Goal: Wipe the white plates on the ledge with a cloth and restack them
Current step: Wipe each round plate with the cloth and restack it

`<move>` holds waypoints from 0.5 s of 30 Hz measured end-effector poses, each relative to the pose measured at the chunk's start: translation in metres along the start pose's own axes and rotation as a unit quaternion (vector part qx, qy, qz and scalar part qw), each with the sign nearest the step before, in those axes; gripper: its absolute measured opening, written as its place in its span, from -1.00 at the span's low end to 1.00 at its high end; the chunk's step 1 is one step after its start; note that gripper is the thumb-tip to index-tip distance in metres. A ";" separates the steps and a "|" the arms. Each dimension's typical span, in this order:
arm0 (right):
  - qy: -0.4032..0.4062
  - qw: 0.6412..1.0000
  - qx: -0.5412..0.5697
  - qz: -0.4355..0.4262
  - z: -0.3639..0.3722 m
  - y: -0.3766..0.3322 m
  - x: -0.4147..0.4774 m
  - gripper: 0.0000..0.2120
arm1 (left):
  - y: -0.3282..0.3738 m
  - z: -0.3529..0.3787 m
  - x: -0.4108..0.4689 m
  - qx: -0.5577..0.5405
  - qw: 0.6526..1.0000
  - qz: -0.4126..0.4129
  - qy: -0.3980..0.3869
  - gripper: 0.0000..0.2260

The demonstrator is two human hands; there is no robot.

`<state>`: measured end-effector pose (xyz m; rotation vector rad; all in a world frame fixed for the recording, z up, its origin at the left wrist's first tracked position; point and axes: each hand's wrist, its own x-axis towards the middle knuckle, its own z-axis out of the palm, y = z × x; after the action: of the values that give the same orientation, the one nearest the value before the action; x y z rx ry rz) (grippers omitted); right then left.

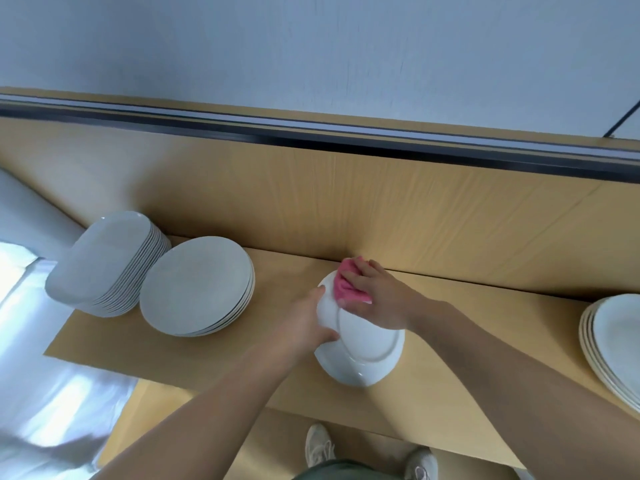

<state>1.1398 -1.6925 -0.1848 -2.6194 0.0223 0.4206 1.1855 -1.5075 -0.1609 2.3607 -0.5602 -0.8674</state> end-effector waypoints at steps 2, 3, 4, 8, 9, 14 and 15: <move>0.048 0.998 0.032 0.014 0.002 -0.006 0.006 -0.42 | -0.005 0.001 0.004 -0.006 1.000 0.001 -0.003 -0.22; 0.061 0.998 0.029 0.015 0.005 -0.008 0.010 -0.46 | -0.007 0.001 0.005 -0.007 1.000 0.001 -0.002 -0.22; 0.065 0.998 0.022 0.010 0.007 -0.009 0.015 -0.50 | -0.007 0.001 0.006 -0.008 1.000 0.000 -0.001 -0.22; 0.039 0.998 0.043 0.005 0.009 -0.006 0.021 -0.57 | -0.015 0.001 0.007 -0.033 0.999 -0.008 0.002 -0.24; 0.040 0.997 0.058 0.009 0.008 -0.003 0.020 -0.58 | -0.017 0.001 0.007 -0.038 0.999 -0.007 0.004 -0.24; 0.032 0.993 0.108 0.036 0.008 0.009 0.013 -0.54 | -0.021 0.000 0.010 -0.057 0.998 -0.011 0.008 -0.26; 0.031 0.993 0.110 0.042 0.010 0.012 0.012 -0.53 | -0.022 0.000 0.010 -0.065 0.998 -0.014 0.007 -0.26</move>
<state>1.1472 -1.6974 -0.2022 -2.4186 0.1899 0.3449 1.1968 -1.4968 -0.1795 2.2602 -0.4527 -0.8729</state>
